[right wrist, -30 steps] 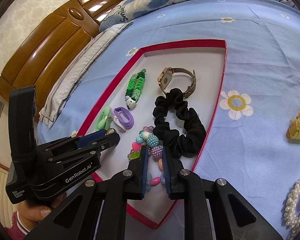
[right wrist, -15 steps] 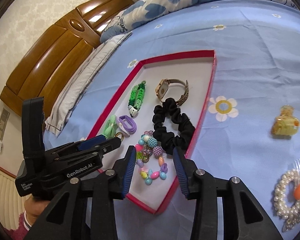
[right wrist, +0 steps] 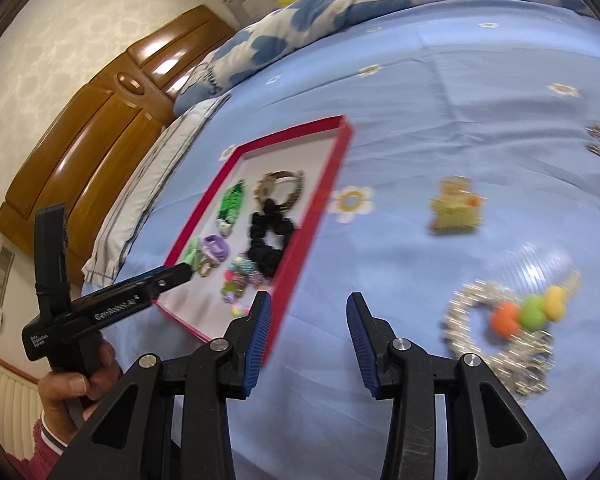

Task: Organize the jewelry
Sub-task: 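Move both open tools out of the tray toward the yellow claw clip and comb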

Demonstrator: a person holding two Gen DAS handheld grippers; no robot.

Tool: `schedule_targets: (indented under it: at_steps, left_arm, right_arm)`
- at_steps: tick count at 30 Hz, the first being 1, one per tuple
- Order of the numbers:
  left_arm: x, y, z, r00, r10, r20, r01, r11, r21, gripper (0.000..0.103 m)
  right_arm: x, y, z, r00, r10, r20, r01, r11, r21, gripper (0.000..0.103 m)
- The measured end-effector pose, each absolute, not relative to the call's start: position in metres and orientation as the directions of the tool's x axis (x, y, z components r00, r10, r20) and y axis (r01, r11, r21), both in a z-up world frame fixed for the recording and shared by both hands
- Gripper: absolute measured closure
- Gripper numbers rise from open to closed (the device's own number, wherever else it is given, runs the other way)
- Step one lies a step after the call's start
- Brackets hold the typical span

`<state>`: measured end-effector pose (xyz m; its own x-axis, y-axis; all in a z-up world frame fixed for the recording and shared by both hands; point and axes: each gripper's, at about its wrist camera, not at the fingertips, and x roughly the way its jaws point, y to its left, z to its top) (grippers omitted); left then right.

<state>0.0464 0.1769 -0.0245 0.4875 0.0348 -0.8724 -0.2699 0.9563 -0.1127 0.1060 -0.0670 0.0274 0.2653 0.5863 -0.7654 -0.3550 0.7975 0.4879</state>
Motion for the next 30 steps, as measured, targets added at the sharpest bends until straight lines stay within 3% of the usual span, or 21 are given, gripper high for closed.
schedule_targets:
  at_steps: [15,30]
  left_arm:
    - [0.051,0.126,-0.007,0.516,-0.023,-0.856,-0.171,0.977,-0.130,0.051]
    - [0.063,0.094,0.000,0.518,-0.065,-0.853,-0.115,0.983,-0.144,0.044]
  right_arm:
    - [0.105,-0.162,0.032,0.383,0.520,-0.763,-0.186,0.853,0.488,0.058]
    - [0.109,-0.188,0.011,0.366,0.532,-0.763,-0.116,0.840,0.530,0.057]
